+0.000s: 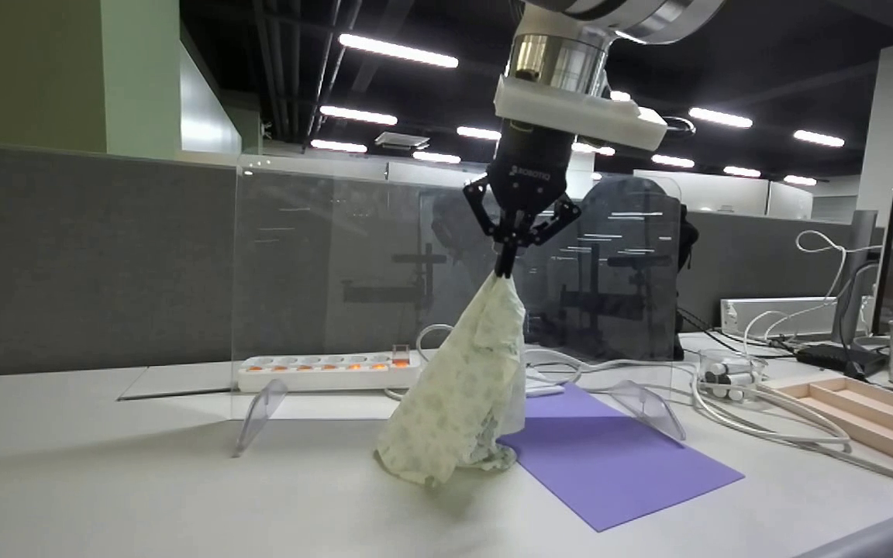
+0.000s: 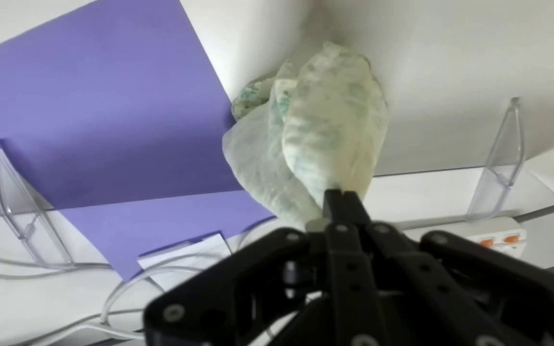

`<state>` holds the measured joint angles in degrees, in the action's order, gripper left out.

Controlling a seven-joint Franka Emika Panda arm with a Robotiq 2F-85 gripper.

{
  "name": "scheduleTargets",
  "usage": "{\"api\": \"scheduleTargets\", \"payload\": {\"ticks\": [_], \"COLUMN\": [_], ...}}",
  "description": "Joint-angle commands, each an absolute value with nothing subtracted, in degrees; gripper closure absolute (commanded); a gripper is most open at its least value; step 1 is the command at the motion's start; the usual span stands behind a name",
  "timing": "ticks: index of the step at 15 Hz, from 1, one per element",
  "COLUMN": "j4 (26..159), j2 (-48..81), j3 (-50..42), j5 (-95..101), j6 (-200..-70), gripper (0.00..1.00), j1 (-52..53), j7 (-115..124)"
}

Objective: Unhang the white cloth from the glass panel

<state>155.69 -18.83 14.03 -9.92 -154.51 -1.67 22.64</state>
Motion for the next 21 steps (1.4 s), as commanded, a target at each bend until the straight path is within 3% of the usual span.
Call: {"api": "scheduleTargets", "payload": {"ticks": [1, 8, 9, 11, 21], "j4": [157.0, 156.5, 156.5, 156.7, 157.0], "j2": [-16.8, -7.9, -7.1, -6.5, -14.2], "j3": [12.7, 9.9, 9.1, 7.6, 12.6], "j5": [-8.8, -8.0, -8.3, -8.7, 13.1], "j6": [-157.6, -159.9, -159.8, -161.0, -162.1], "gripper": [1.0, 1.0, 0.74, 0.68, 0.02], "j1": [-2.9, -7.5, -7.5, -6.9, -8.6], "j7": [28.4, 40.3, 42.1, 44.1, 58.5]}}
